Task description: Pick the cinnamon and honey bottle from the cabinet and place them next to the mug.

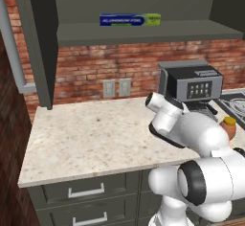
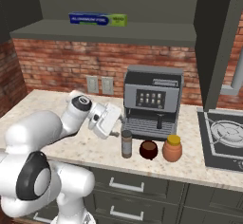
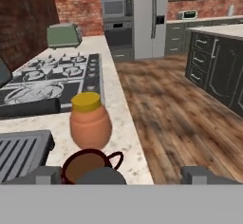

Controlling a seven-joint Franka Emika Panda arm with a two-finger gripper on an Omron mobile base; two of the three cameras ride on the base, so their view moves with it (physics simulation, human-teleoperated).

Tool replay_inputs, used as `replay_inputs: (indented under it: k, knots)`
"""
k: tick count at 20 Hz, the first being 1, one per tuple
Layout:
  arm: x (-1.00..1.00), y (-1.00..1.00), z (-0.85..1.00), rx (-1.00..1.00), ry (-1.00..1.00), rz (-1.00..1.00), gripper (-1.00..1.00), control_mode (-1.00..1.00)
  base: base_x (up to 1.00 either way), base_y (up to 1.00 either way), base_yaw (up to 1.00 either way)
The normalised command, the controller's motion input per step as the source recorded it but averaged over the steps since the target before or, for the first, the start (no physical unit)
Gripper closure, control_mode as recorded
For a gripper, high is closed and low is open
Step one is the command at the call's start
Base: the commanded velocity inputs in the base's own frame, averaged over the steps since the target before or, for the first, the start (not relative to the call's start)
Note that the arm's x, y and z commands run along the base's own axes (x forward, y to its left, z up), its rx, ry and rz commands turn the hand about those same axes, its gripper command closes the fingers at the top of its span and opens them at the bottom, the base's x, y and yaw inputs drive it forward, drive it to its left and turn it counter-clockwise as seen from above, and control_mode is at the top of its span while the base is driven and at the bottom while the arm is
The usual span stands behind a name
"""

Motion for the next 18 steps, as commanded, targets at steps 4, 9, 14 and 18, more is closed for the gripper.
replay_inputs:
  k: [4,9,14,18]
  knots:
    - [-0.48,0.00,0.76,0.00,0.00,0.03,-1.00,-1.00,0.00,0.00,0.00]
    - [-0.65,0.01,0.96,0.01,0.00,0.21,-1.00,-1.00,0.00,0.00,0.00]
    - [-0.84,0.02,0.71,0.06,0.00,0.48,-1.00,-1.00,0.00,0.00,0.00]
    - [-1.00,0.19,0.58,0.04,0.00,0.57,-1.00,-1.00,0.00,0.00,0.00]
